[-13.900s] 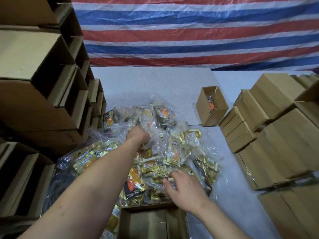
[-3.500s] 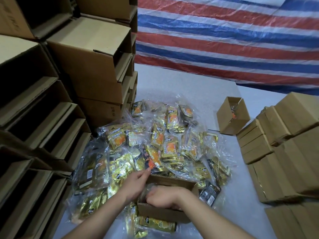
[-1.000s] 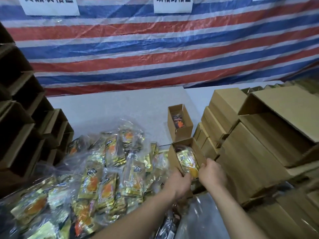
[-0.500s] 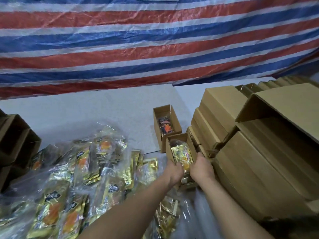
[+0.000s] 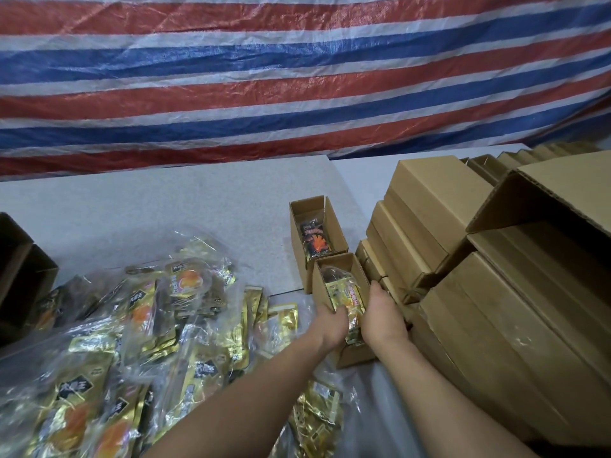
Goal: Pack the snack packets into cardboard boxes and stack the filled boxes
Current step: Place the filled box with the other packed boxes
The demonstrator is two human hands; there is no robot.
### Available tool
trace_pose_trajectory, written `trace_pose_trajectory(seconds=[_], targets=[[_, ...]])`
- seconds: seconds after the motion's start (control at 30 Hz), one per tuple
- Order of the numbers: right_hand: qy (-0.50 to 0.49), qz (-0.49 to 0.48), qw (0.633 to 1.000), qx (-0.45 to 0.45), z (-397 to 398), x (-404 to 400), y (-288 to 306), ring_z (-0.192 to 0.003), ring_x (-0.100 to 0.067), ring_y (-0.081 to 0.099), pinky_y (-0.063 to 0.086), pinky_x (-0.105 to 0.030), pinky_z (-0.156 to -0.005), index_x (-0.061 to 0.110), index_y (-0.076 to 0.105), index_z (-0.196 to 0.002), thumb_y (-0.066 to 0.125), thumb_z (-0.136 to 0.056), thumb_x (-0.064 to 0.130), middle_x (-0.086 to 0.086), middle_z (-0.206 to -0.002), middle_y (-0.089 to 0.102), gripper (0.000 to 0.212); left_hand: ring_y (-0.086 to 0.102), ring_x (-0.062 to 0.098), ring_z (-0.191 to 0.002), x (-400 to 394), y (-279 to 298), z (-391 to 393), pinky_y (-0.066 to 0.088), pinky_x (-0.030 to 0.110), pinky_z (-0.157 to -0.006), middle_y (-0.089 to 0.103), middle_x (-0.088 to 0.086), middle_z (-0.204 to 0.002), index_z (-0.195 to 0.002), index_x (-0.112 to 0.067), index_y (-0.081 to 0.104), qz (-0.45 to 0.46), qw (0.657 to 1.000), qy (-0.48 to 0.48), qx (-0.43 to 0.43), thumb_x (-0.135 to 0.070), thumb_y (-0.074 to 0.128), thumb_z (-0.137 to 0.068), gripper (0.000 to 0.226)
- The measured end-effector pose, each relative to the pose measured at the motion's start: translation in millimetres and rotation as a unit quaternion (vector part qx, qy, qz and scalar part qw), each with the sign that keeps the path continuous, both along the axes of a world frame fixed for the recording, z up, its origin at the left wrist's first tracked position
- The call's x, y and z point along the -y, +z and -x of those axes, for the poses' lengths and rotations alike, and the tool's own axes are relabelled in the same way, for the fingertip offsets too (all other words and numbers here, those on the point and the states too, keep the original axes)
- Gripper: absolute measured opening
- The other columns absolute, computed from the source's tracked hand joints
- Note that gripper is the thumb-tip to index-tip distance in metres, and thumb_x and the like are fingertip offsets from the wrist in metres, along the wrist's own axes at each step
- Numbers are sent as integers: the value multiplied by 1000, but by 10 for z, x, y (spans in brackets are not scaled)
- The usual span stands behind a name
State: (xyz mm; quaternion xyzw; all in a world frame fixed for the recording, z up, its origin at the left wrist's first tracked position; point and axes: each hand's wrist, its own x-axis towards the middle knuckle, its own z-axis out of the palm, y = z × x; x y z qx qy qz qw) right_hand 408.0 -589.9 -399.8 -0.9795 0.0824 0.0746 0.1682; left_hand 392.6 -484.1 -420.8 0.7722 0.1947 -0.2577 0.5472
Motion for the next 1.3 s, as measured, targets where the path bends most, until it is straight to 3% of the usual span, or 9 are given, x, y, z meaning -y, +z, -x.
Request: trace_pose_trajectory(seconds=[0.2, 0.3, 0.43, 0.63, 0.8, 0.9, 0.97, 1.23, 1.3], targets=[[49, 8, 997, 52, 82, -89, -59, -132, -32, 46, 41, -38, -104, 7, 47, -137, 47, -95, 2, -14, -143, 42, 43, 31, 30, -146, -56, -25, 41, 26, 40, -116, 27, 12, -161, -158, -8, 11, 48, 999, -2, 5, -58, 28, -101, 78], [76, 19, 996, 46, 103, -107, -59, -148, -29, 26, 27, -37, -119, 8, 43, -146, 45, -99, 9, -15, -160, 24, 47, 23, 27, -150, -93, -3, 44, 20, 41, -122, 21, 9, -164, -159, -14, 13, 66, 998, -12, 9, -55, 20, -103, 70], [105, 17, 993, 46, 162, -122, -38, -147, -25, 29, 28, -36, -119, 9, 44, -147, 43, -101, 18, -11, -158, 30, 47, 30, 27, -147, -185, -34, 147, 20, 43, -122, 30, 15, -160, -156, -16, 27, 63, 996, -58, 20, -48, 14, -105, 62], [109, -15, 993, 36, 276, -178, 87, -127, -26, 49, 39, -37, -108, 3, 54, -134, 42, -101, 22, -11, -138, 49, 40, 23, 26, -150, -392, -98, 416, 18, 29, -119, 22, 13, -164, -158, -9, 14, -82, 980, -163, 79, -36, 26, -107, 59], [111, -22, 993, 37, 364, -333, 369, -118, -28, 53, 45, -39, -98, 7, 56, -128, 46, -98, 21, -9, -128, 53, 35, 54, 23, -126, -671, 87, 666, 43, 30, -104, 56, 10, -141, -142, -13, 47, -130, 971, -142, 145, -34, 38, -104, 45], [130, -28, 990, 47, 463, -495, 568, -98, -25, 57, 43, -35, -77, 19, 52, -87, 45, -97, 22, -1, -99, 52, 13, 63, 21, -98, -939, 326, 862, 52, 32, -87, 67, 6, -111, -117, -14, 63, -141, 966, -118, 184, -30, 42, -103, 30], [140, -32, 988, 54, 580, -646, 696, -83, -20, 53, 37, -33, -68, 24, 39, -70, 45, -98, 25, 4, -83, 46, 29, 61, 19, -88, -1164, 492, 1033, 52, 31, -81, 67, 5, -100, -108, -14, 65, -148, 963, -105, 199, -28, 43, -102, 26], [163, -135, 977, 39, 1192, -1315, 1090, -63, -16, 54, 40, -32, -56, 13, 56, -75, 48, -100, 27, -1, -73, 59, 30, 57, 0, -63, -2183, 963, 1806, 41, 11, -51, 64, -9, -81, -93, -28, 59, -165, 962, -27, 214, -29, 43, -104, 20], [169, -155, 973, 29, 1385, -1477, 1151, -60, -16, 50, 38, -32, -56, 13, 54, -73, 49, -99, 24, -1, -70, 57, 29, 56, -1, -62, -2395, 1016, 2039, 46, 17, -54, 63, -8, -80, -90, -30, 58, -180, 962, -14, 204, -31, 44, -103, 20]])
